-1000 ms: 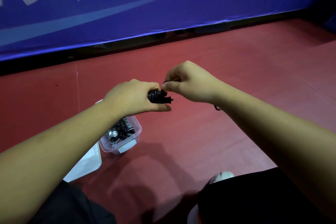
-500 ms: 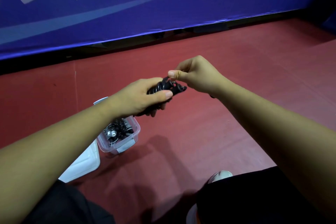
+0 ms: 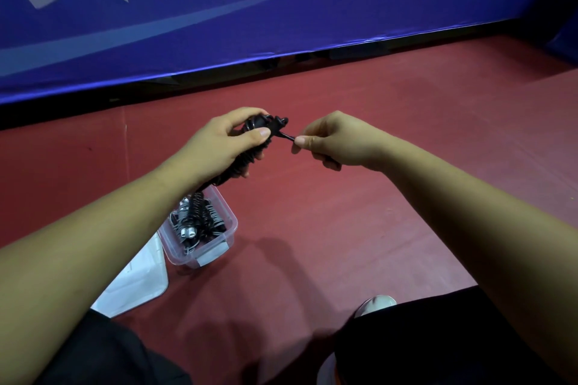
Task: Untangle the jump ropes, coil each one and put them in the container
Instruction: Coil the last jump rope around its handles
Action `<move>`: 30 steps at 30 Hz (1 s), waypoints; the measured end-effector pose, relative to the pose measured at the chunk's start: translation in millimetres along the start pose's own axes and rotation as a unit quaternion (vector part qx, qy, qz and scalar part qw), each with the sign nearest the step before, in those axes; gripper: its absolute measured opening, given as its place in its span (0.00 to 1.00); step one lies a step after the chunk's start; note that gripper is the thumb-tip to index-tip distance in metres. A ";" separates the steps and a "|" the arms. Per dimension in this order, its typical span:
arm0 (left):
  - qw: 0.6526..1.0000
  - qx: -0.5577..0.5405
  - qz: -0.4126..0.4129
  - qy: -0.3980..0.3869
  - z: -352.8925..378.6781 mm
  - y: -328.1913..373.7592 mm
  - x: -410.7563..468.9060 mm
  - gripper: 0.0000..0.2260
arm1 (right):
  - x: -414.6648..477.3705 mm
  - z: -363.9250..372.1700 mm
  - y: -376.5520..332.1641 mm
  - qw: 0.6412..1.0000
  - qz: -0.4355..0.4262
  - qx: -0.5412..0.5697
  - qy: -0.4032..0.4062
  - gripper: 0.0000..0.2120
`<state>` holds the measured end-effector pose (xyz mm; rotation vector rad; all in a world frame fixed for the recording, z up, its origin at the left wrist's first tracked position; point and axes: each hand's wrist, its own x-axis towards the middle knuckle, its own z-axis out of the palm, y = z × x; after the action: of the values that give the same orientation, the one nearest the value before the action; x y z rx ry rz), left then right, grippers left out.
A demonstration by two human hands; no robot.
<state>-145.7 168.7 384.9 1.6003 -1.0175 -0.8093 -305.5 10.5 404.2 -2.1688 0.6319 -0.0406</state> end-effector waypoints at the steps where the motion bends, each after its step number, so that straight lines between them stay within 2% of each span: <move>1: 1.000 0.012 -0.003 0.002 -1.6 -1.5 2.0 0.11 | -1.1 -1.0 -2.5 1.000 -0.001 -0.018 -0.002 0.10; 5: 0.998 0.059 0.004 0.026 -6.1 -5.7 9.0 0.12 | -6.3 -1.4 -18.9 0.992 -0.025 -0.122 -0.009 0.09; 8: 0.994 0.101 0.010 0.043 -6.1 -11.0 11.9 0.13 | -7.9 5.8 -28.3 0.976 -0.042 -0.213 -0.019 0.12; 12: 0.971 0.232 0.024 0.060 -15.4 -18.5 13.9 0.17 | -12.6 10.0 -35.2 0.958 -0.072 -0.279 -0.010 0.14; 16: 0.899 0.438 0.018 0.016 -11.1 -12.9 10.7 0.19 | -15.0 19.3 -44.2 0.945 -0.124 -0.302 -0.019 0.13; 20: 0.875 0.473 0.024 -0.104 -6.7 -2.3 -0.8 0.17 | -11.9 22.4 -42.2 0.936 -0.144 -0.320 0.012 0.10; 24: 0.861 0.495 0.050 -0.108 -0.4 4.4 -7.3 0.24 | -6.1 17.2 -27.0 0.950 -0.158 -0.264 0.060 0.12; 26: 0.863 0.490 0.064 -0.107 -0.1 4.5 -7.4 0.25 | -6.5 17.5 -23.5 0.981 -0.112 -0.154 0.030 0.12; 28: 0.887 0.436 0.059 -0.136 -3.9 3.5 -10.1 0.24 | -9.0 19.6 -21.9 0.998 -0.058 -0.014 -0.021 0.13; 30: 0.924 0.337 0.064 -0.170 -8.1 2.7 -14.2 0.22 | -13.6 19.8 -25.4 0.993 -0.026 0.098 -0.055 0.13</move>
<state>-145.1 184.5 389.7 1.9679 -1.7734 -0.6967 -301.8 44.0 413.2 -1.9834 0.4877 -0.0094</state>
